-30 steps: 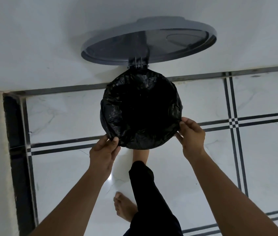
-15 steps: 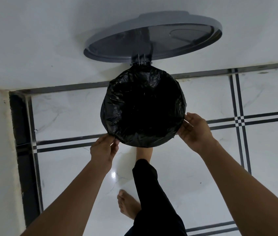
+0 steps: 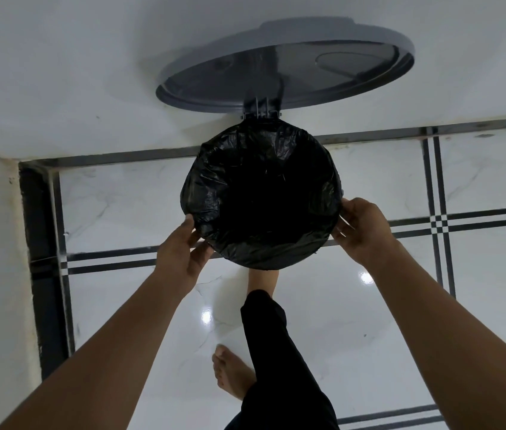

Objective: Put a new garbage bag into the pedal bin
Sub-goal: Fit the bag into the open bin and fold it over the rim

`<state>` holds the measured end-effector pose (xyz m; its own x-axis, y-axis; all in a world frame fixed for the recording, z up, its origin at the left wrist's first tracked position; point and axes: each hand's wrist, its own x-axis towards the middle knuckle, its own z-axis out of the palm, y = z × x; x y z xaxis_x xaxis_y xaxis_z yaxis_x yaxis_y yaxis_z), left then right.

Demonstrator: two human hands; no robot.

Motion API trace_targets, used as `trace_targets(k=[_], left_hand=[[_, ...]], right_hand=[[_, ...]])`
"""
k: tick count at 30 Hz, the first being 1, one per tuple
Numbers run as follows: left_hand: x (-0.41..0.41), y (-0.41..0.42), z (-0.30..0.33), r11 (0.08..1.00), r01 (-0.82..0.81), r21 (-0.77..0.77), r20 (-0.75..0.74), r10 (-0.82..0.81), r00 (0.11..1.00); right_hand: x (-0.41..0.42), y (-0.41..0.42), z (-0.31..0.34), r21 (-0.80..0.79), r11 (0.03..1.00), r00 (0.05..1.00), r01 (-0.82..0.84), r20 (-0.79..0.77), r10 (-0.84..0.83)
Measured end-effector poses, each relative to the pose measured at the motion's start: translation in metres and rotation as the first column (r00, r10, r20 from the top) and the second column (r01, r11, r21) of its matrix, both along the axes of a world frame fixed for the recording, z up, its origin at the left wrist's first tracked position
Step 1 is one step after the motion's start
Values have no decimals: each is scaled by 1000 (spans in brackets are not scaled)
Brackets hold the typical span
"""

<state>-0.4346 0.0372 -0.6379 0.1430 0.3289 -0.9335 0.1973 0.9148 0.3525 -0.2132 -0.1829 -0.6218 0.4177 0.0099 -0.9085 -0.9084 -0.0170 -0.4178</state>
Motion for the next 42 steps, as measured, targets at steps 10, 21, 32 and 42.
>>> trace_targets(k=[10, 21, 32, 42], left_hand=[[6, 2, -4, 971, 44, 233, -89, -23, 996], [10, 4, -2, 992, 48, 119, -121, -33, 992], [10, 5, -1, 976, -100, -192, 14, 105, 994], [9, 1, -4, 940, -203, -275, 80, 233, 969]], right_hand=[[7, -5, 0, -51, 989, 983, -139, -124, 132], [5, 0, 4, -12, 997, 978, -78, -195, 74], [1, 4, -1, 37, 999, 973, 35, -228, -26], [-34, -6, 3, -59, 969, 971, -239, 3, 240]])
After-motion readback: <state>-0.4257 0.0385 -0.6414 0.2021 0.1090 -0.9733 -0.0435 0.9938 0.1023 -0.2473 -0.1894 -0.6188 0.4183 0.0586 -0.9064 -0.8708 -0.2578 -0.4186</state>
